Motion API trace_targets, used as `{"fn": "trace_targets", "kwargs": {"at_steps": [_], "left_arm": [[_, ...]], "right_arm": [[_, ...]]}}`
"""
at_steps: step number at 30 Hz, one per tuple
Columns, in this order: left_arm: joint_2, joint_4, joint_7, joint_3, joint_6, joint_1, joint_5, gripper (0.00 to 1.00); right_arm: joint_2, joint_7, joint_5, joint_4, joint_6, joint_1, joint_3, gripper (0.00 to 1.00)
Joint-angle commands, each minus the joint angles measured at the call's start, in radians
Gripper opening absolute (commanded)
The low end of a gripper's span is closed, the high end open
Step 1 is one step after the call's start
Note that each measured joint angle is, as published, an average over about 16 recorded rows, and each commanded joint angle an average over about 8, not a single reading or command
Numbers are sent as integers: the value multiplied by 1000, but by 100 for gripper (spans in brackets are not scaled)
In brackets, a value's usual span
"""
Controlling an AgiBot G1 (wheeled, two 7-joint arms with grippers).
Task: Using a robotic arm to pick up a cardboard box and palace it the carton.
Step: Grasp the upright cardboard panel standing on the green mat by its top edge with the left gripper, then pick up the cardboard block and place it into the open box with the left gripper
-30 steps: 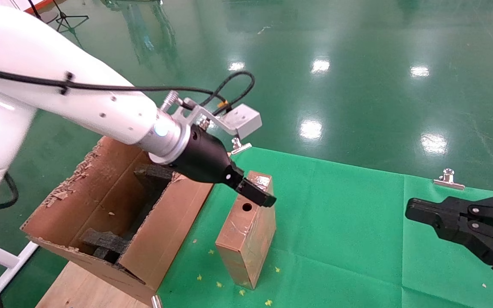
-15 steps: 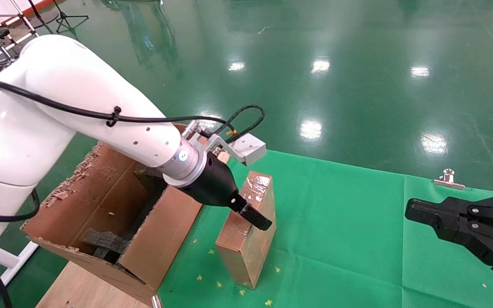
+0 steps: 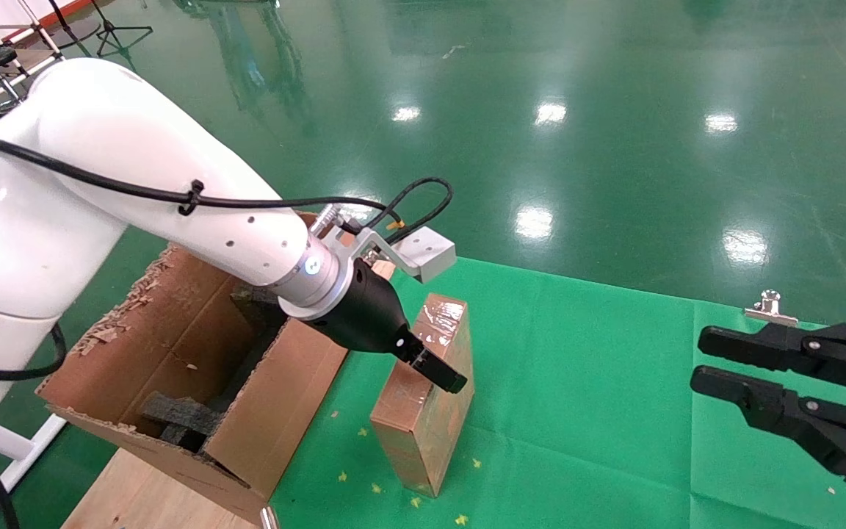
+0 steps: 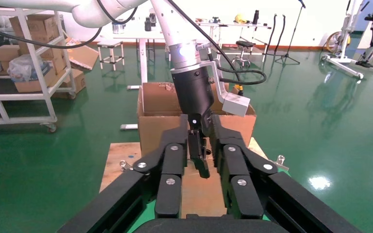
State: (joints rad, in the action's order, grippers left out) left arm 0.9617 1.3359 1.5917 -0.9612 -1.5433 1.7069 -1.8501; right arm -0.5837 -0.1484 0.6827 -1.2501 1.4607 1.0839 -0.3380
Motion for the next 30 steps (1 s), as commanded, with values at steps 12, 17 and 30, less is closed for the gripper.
{"fn": "trace_targets", "kwargs": {"at_steps": [12,17,30], "left_arm": [[-1,1,1,5,1,-1,2,0],[-1,-2,1,6,2,-1,2,0],[-120,-2,-133,68,26,115,69,0]], "right_arm": [[0,0,0,0,0,0,0,100],[0,0,0,0,0,0,0,100],[0,0,0,0,0,0,0,100]]}}
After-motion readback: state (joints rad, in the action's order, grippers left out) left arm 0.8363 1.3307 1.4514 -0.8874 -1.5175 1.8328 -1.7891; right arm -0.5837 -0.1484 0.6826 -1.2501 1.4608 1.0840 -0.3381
